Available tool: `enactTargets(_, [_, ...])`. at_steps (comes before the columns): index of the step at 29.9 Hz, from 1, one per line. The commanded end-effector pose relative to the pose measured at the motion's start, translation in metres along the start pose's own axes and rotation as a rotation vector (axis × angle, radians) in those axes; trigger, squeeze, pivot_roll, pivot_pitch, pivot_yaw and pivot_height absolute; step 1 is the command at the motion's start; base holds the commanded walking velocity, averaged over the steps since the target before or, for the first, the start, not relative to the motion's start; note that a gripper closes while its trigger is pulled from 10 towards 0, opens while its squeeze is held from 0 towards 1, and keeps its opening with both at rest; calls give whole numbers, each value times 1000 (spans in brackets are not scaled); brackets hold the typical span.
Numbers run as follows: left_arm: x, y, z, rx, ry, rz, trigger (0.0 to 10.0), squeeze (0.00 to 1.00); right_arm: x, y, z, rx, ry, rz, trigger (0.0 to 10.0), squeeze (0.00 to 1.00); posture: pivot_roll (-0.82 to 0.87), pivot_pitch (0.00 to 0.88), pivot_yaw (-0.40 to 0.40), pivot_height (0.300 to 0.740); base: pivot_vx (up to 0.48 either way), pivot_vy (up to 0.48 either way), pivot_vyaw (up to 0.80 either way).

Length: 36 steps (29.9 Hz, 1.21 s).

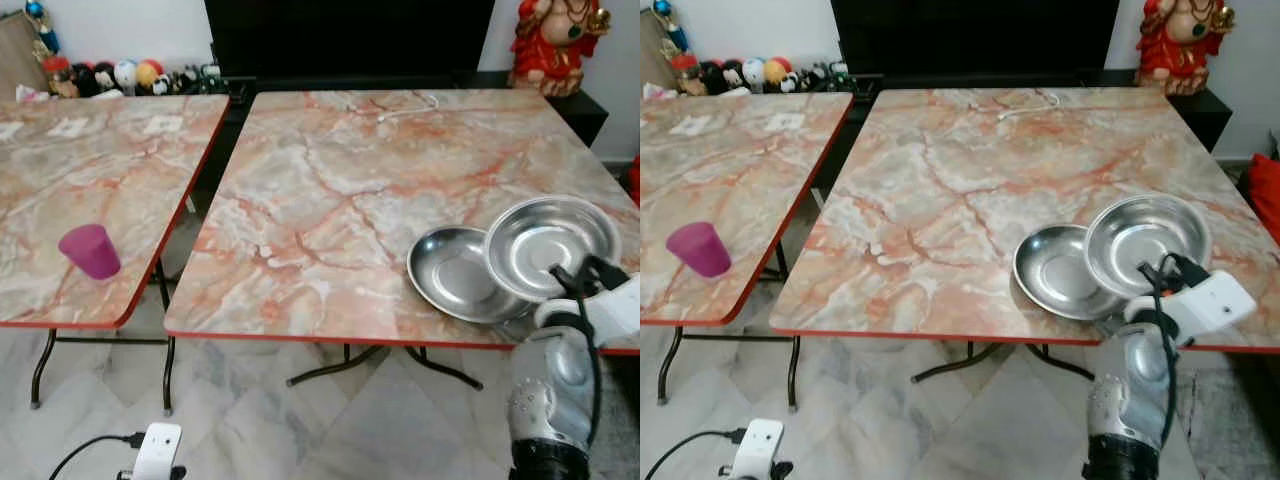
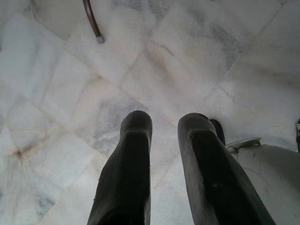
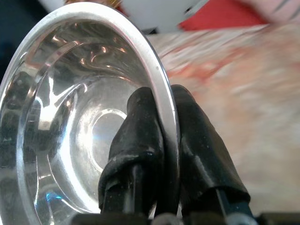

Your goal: Setting the table

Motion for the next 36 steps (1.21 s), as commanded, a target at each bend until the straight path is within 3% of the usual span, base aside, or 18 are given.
enactTargets(1, [-5,1,-3,8,-3,-21,10000,0,-5,-1,-13,46,-18,-33,10000,0,42,24,34,740,0,0,0])
enactTargets(4, [-5,1,-3,8,-1,-22,10000,0,-11,-3,-25,80,-39,-69,10000,0,41,26,34,740,0,0,0])
enactTargets(7, [-6,1,-2,6,-2,-24,10000,0,-21,-5,-28,79,34,-122,10000,0,40,25,31,740,0,0,0])
enactTargets(12, [-5,1,-2,6,2,-22,10000,0,-24,-7,-31,45,-26,-148,10000,0,41,21,29,740,0,0,0])
enactTargets(16, [-5,1,-2,6,2,-21,10000,0,-23,-7,-34,49,-22,-148,10000,0,40,18,29,740,0,0,0])
enactTargets(28, [-3,0,-1,3,-1,-16,10000,0,-27,-4,-26,-13,-1,-191,10000,0,30,11,26,740,0,0,0])
enactTargets(36, [-3,0,0,2,-2,-14,10000,0,-34,4,-19,-43,-38,-230,10000,0,26,2,25,740,0,0,0])
Point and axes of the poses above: a point about 5 cm out from each wrist's last joint towards the gripper, its own y axis pointing back from the gripper into the wrist, its own x axis along the axis of the wrist's last joint, z = x × y, the point moved 2 cm from there along -y, pointing out of the wrist towards the gripper, and after that the axes turned 1 degree about -y, right-handed, at the moved point
